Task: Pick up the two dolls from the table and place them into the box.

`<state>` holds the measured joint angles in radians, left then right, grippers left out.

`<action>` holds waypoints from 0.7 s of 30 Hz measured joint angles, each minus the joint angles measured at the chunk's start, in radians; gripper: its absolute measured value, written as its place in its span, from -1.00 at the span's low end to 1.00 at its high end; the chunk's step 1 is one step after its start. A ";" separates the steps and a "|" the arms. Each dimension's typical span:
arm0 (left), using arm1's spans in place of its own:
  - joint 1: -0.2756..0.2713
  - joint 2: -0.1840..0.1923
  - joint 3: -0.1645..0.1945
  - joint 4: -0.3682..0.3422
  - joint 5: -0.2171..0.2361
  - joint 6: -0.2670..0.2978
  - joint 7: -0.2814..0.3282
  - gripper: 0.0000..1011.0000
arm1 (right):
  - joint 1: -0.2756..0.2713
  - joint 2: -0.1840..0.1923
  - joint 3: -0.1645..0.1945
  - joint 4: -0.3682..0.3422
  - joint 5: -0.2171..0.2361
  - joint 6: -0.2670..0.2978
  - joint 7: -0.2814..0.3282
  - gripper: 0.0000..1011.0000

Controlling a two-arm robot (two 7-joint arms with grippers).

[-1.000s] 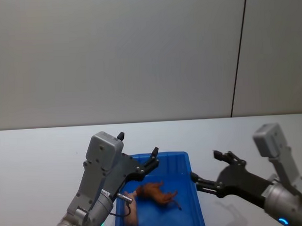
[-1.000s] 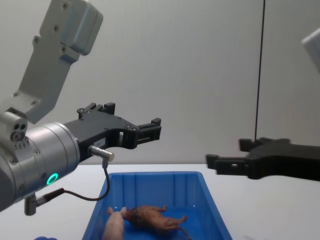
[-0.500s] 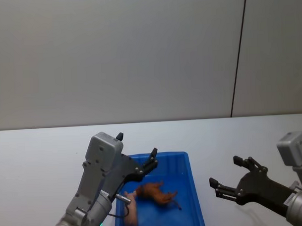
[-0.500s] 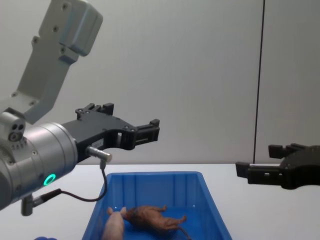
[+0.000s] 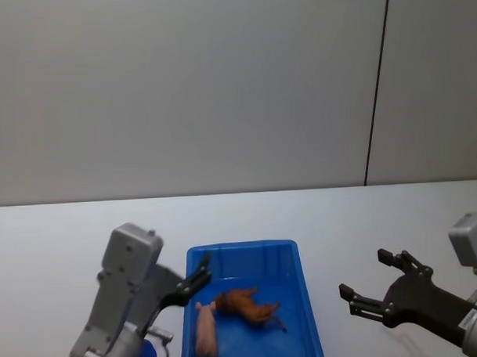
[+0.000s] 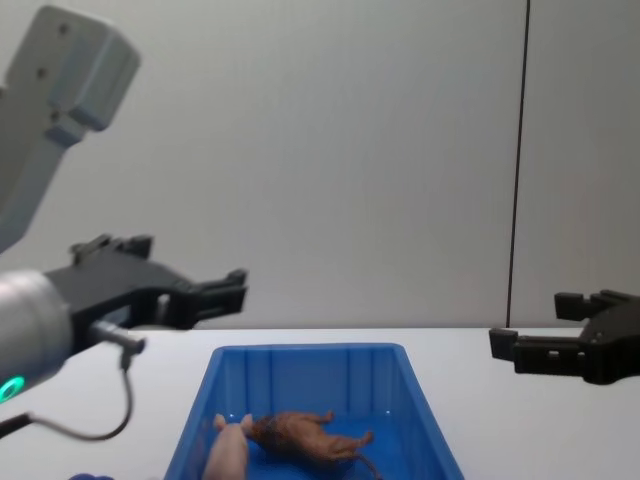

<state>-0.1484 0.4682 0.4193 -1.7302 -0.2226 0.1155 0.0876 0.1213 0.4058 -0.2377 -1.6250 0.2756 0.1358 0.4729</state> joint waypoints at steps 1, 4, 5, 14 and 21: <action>0.016 0.012 -0.004 -0.014 -0.011 0.012 0.019 0.98 | 0.000 0.000 0.000 0.000 0.000 0.000 0.000 0.98; 0.046 0.033 -0.010 -0.037 -0.039 0.038 0.055 0.98 | -0.003 0.003 0.002 -0.002 0.002 -0.001 0.000 0.98; 0.054 0.037 -0.012 -0.043 -0.045 0.043 0.062 0.98 | -0.003 0.003 0.002 -0.002 0.002 -0.001 0.000 0.98; 0.137 0.080 -0.026 -0.075 -0.129 0.082 0.143 0.98 | -0.006 0.006 0.003 -0.004 0.003 -0.002 -0.001 0.98; 0.173 0.089 -0.030 -0.063 -0.169 0.089 0.163 0.98 | -0.008 0.008 0.004 -0.005 0.004 -0.003 -0.002 0.98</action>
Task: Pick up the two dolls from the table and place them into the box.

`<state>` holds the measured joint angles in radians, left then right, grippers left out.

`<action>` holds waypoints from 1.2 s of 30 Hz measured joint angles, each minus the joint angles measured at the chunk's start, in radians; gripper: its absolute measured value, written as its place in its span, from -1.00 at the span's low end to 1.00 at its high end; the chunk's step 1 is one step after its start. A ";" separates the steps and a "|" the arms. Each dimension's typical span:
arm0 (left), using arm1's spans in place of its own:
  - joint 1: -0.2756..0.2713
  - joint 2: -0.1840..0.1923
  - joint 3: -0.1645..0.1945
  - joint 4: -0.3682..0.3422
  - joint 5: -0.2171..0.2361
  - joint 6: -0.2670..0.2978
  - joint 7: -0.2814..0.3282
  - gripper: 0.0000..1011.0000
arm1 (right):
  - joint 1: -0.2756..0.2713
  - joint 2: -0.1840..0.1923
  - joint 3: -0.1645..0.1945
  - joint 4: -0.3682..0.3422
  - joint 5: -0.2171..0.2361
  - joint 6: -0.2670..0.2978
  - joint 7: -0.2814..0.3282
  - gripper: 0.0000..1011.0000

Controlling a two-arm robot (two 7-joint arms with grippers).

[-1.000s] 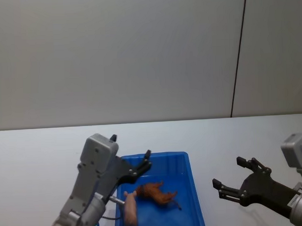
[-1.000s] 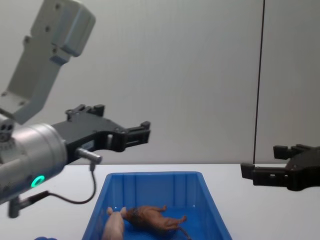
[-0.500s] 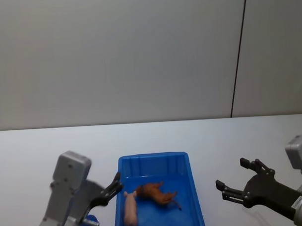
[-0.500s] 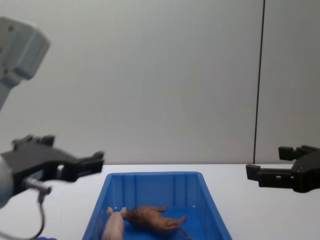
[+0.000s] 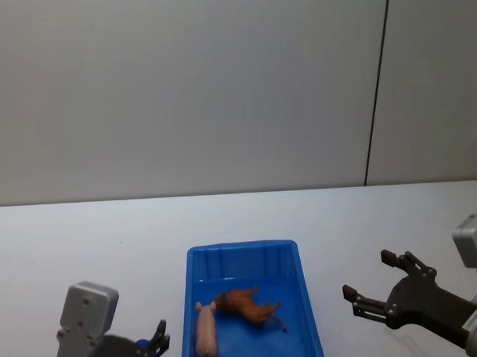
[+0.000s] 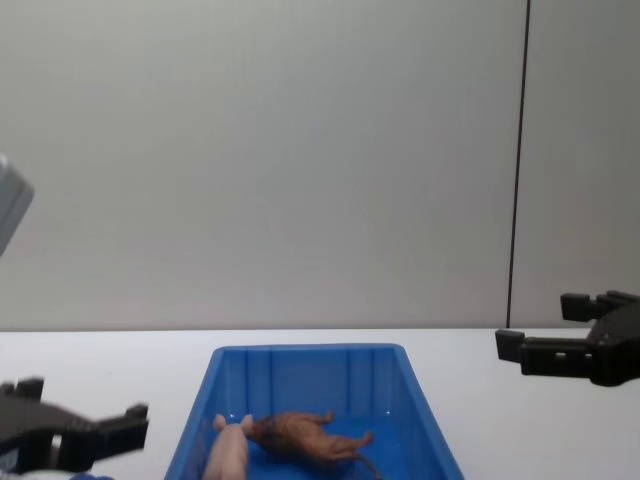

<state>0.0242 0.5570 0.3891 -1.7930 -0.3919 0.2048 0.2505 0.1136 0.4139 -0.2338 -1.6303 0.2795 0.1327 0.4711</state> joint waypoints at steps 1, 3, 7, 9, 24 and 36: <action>0.004 0.000 0.000 0.006 -0.006 0.000 0.000 0.98 | 0.000 0.000 0.000 0.000 0.000 0.000 0.000 0.98; 0.008 0.000 -0.001 0.014 -0.012 0.000 0.000 0.98 | 0.000 0.000 0.000 0.000 0.000 0.000 0.000 0.98; 0.011 -0.006 -0.003 0.037 -0.024 0.000 -0.007 0.98 | -0.001 0.001 0.001 -0.001 0.001 0.000 0.000 0.98; 0.011 -0.010 -0.004 0.053 -0.028 0.000 -0.015 0.98 | -0.001 0.001 0.001 -0.001 0.001 0.000 0.000 0.98; -0.024 -0.047 -0.011 0.167 -0.030 -0.011 -0.094 0.87 | -0.002 0.002 0.001 -0.001 0.001 0.000 0.000 0.98; -0.046 -0.063 -0.019 0.216 -0.019 -0.009 -0.145 0.20 | -0.002 0.002 0.001 -0.001 0.000 0.000 0.000 0.98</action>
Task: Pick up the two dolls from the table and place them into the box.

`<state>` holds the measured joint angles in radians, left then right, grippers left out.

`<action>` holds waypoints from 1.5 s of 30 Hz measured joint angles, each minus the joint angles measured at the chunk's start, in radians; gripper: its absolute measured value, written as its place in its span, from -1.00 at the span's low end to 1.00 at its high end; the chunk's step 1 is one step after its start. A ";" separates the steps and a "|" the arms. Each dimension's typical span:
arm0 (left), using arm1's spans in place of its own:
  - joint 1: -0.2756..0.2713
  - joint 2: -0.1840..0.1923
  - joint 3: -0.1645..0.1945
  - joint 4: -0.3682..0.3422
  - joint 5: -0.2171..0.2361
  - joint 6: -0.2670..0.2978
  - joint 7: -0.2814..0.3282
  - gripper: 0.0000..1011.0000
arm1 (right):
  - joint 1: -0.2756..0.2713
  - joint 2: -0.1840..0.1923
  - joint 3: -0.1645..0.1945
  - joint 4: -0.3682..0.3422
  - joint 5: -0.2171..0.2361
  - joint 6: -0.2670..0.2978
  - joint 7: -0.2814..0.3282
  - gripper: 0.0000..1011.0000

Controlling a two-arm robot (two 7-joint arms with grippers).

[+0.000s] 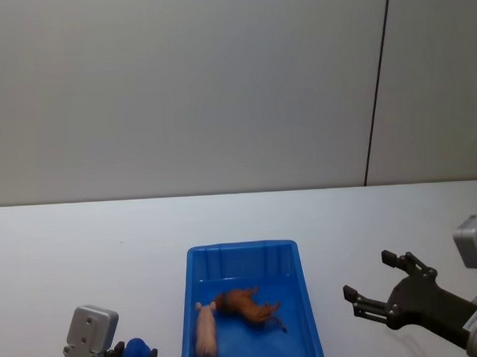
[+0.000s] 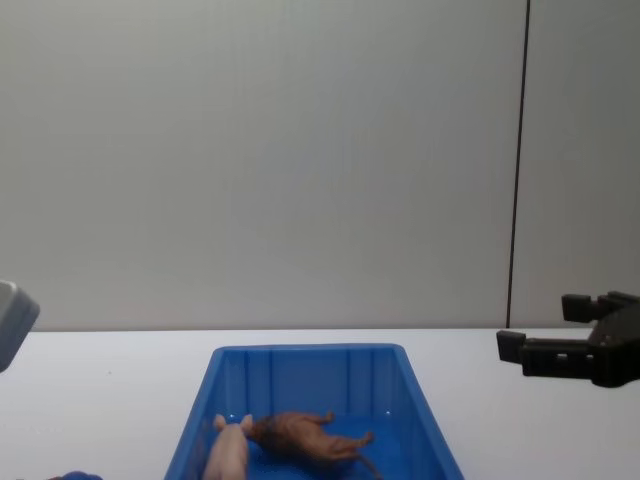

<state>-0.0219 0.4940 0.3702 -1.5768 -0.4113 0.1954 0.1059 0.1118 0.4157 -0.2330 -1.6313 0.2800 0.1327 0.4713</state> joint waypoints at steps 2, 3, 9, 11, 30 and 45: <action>-0.002 0.000 -0.003 0.003 0.002 0.000 -0.005 0.14 | 0.000 0.000 0.000 0.000 0.000 0.000 0.000 0.98; -0.003 0.000 -0.004 0.003 0.003 0.000 -0.006 0.12 | 0.000 0.000 0.000 0.000 0.000 0.000 0.000 0.98; -0.010 0.005 -0.017 -0.008 0.019 -0.003 -0.017 0.01 | 0.000 0.000 0.000 0.000 0.000 0.000 0.000 0.98; -0.014 0.006 -0.020 -0.014 0.025 -0.005 -0.020 0.00 | 0.000 0.000 0.000 0.000 0.000 0.000 0.000 0.98; -0.132 -0.068 -0.011 -0.020 0.143 -0.042 -0.159 -0.18 | 0.000 0.000 0.000 0.000 0.000 0.000 0.000 0.98; -0.245 -0.175 0.035 0.065 0.221 -0.096 -0.323 0.75 | 0.000 0.000 0.000 0.000 0.000 0.000 0.000 0.98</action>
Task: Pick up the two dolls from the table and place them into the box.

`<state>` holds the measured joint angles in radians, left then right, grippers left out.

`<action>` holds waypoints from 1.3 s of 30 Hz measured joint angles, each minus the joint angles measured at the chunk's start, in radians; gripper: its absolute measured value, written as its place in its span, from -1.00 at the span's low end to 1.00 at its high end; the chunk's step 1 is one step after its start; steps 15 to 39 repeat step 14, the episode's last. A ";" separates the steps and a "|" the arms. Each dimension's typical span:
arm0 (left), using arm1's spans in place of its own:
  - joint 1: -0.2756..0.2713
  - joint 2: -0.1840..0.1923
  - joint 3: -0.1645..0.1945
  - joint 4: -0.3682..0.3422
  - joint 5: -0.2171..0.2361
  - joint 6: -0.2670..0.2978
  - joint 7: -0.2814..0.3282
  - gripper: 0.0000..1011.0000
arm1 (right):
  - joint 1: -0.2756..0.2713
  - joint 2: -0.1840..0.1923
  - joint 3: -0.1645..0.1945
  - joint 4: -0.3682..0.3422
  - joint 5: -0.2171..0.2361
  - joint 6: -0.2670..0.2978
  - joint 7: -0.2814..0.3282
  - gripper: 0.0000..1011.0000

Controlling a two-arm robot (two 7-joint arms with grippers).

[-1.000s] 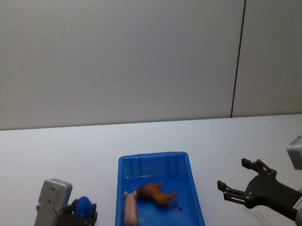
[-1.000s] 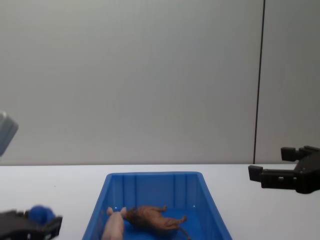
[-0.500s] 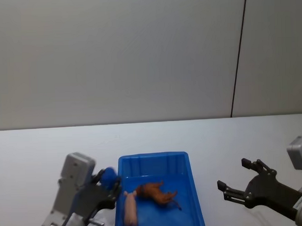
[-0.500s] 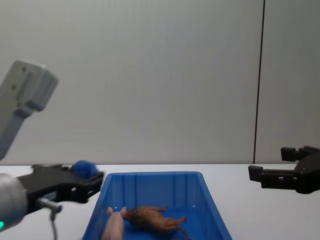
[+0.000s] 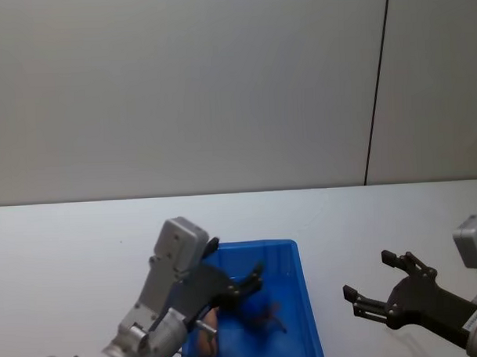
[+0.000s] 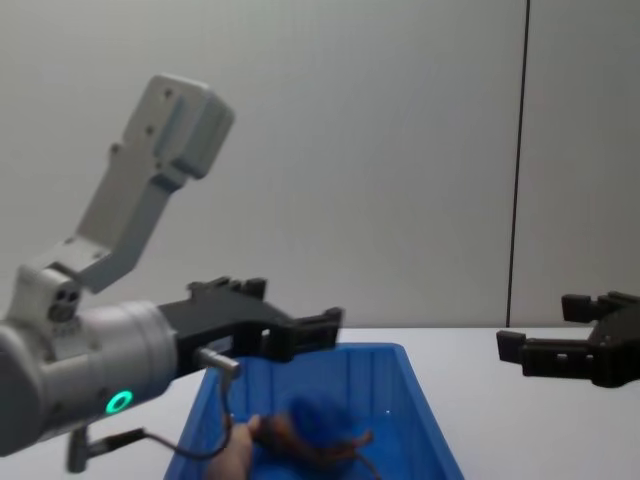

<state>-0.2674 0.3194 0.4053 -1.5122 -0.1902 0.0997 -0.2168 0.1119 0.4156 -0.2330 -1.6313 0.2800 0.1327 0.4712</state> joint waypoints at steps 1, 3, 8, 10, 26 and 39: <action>-0.008 -0.007 0.003 0.006 0.005 -0.011 -0.015 0.82 | 0.000 0.000 0.000 0.000 0.000 0.000 0.000 0.98; -0.015 -0.013 0.005 0.012 0.008 -0.022 -0.029 0.91 | 0.000 0.000 0.000 0.000 0.000 0.000 0.000 0.98; -0.023 -0.016 0.005 0.015 0.011 -0.067 -0.061 0.98 | 0.000 0.000 0.000 0.000 0.000 0.000 0.000 0.98; -0.022 -0.013 0.003 0.012 0.011 -0.080 -0.068 0.98 | 0.000 0.000 0.000 0.000 0.000 0.000 0.000 0.98; -0.019 -0.006 -0.001 0.002 0.007 -0.110 -0.083 0.98 | 0.000 0.000 0.000 0.000 0.000 0.000 0.000 0.98; -0.019 -0.006 -0.001 0.002 0.007 -0.110 -0.083 0.98 | 0.000 0.000 0.000 0.000 0.000 0.000 0.000 0.98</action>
